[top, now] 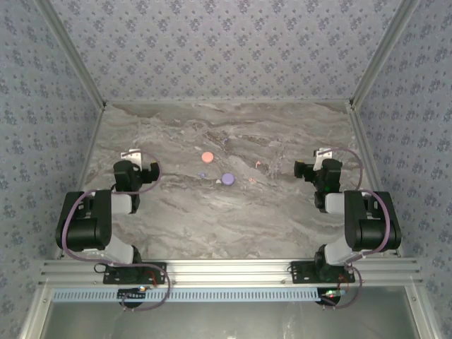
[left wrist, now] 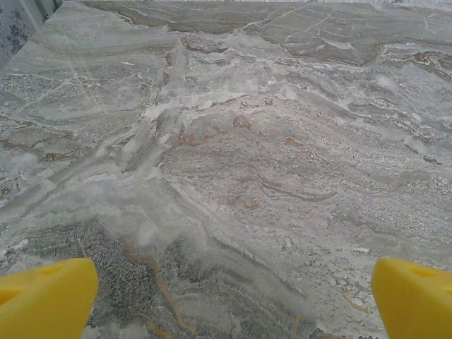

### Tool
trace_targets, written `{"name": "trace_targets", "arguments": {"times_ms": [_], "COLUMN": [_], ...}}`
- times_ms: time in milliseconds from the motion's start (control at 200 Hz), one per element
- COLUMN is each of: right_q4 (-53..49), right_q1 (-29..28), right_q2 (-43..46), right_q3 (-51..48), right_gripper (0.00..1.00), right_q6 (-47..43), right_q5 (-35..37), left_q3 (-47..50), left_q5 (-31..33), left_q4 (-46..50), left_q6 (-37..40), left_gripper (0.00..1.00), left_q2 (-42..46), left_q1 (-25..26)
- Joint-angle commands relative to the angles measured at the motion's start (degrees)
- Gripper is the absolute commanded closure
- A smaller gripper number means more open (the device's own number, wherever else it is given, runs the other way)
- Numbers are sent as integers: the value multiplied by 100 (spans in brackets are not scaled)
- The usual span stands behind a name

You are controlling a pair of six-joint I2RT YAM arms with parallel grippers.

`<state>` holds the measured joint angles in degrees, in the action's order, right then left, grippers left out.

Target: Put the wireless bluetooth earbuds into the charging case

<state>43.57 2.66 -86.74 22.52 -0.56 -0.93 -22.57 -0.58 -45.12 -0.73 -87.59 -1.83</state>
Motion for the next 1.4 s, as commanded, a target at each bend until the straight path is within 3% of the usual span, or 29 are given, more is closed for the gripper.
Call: {"name": "trace_targets", "arguments": {"times_ms": [0,790,965,1119,1259,1394], "right_q4": [90,115,-155,-2371,-3591,-4689], "right_q1": [-17,21,-3,-21,-141,-254], "right_q2": [-18,8,520,1325,1681,1564], "right_q3": [23,-11,-79,644,1096,1706], "right_gripper": [0,0,0,0,0,0], "right_q6": [-94,-67,-2,367,599,841], "right_q5": [5,-57,197,402,368,-30], "left_q3": [-125,-99,-187,-403,-819,-1408], "left_q5": [58,69,449,446,86,-320], "left_q4": [-102,-140,468,1781,2982,3924], "left_q6": [-51,-65,-224,-652,-1152,-1529], "left_gripper": [1,1,1,1,1,1], "left_q2": [-21,-5,547,1414,1949,1906], "left_q1": [18,19,21,18,70,292]}}
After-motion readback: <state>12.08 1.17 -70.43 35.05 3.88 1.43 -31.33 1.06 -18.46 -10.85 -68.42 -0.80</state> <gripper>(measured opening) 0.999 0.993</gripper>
